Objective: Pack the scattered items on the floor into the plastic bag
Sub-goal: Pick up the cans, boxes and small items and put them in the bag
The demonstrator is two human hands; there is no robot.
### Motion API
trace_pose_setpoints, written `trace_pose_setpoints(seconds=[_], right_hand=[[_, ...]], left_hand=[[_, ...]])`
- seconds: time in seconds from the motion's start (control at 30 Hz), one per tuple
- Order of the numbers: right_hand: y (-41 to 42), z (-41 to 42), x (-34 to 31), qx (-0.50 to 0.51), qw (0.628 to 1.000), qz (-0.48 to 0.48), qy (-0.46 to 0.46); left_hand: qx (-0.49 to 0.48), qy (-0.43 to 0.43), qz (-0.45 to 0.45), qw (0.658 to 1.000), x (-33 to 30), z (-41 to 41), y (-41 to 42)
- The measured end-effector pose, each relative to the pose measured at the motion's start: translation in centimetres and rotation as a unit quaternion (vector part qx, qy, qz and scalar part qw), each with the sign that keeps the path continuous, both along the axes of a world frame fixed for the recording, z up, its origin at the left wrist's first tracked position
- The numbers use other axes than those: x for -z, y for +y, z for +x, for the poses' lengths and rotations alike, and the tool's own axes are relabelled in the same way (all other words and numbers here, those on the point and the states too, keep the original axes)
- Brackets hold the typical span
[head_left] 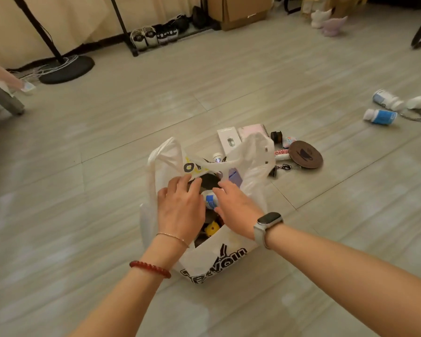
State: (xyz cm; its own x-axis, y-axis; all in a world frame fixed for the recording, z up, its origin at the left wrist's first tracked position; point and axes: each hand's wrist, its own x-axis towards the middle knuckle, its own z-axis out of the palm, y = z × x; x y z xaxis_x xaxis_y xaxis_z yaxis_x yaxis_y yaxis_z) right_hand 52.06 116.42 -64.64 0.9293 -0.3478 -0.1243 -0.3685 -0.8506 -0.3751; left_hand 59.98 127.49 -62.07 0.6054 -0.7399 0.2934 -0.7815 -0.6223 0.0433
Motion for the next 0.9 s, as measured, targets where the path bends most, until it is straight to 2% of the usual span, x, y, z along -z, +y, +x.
trace_pose_setpoints(seconds=[0.1,0.17,0.23,0.3,0.37,0.43,0.53,0.63,0.7,0.8,0.9], right_hand=[[0.3,-2.5,-0.7,-0.041,0.998,0.027,-0.05],[0.7,-4.3,-3.5,-0.027,0.997,0.051,-0.044],[1.2,-6.0,-7.6,0.0,0.997,0.072,0.03],[1.7,-7.2,-12.5,0.028,0.99,0.083,0.114],[2.6,-8.1,-17.8,0.06,0.982,0.096,0.149],[3.6,-8.5,-23.8,0.089,0.976,0.118,0.159],[6.2,-9.2,-33.4,0.127,0.964,0.167,0.165],[9.1,-9.2,-43.6,0.171,0.954,0.205,0.137],[10.8,-9.1,-49.6,0.188,0.954,0.206,0.108],[12.8,-8.7,-56.1,0.198,0.958,0.191,0.074],[13.7,-7.6,-59.4,0.201,0.96,0.182,0.075]], left_hand=[[-0.005,0.106,0.007,0.994,-0.2,-1.1,2.0],[-0.028,0.204,0.001,0.979,-2.4,-2.1,2.9],[-0.088,0.306,0.028,0.947,-6.0,-2.8,3.4],[-0.148,0.356,0.081,0.919,-10.2,-3.5,4.1],[-0.186,0.393,0.103,0.895,-15.2,-4.3,5.3],[-0.206,0.414,0.092,0.882,-21.1,-4.7,6.9],[-0.213,0.423,0.031,0.88,-31.0,-5.1,10.0],[-0.188,0.394,-0.035,0.899,-41.2,-4.9,14.5],[-0.18,0.368,-0.042,0.911,-47.0,-5.0,18.0],[-0.184,0.345,-0.037,0.92,-53.4,-4.5,23.1],[-0.238,0.349,-0.058,0.905,-56.0,-3.2,27.3]])
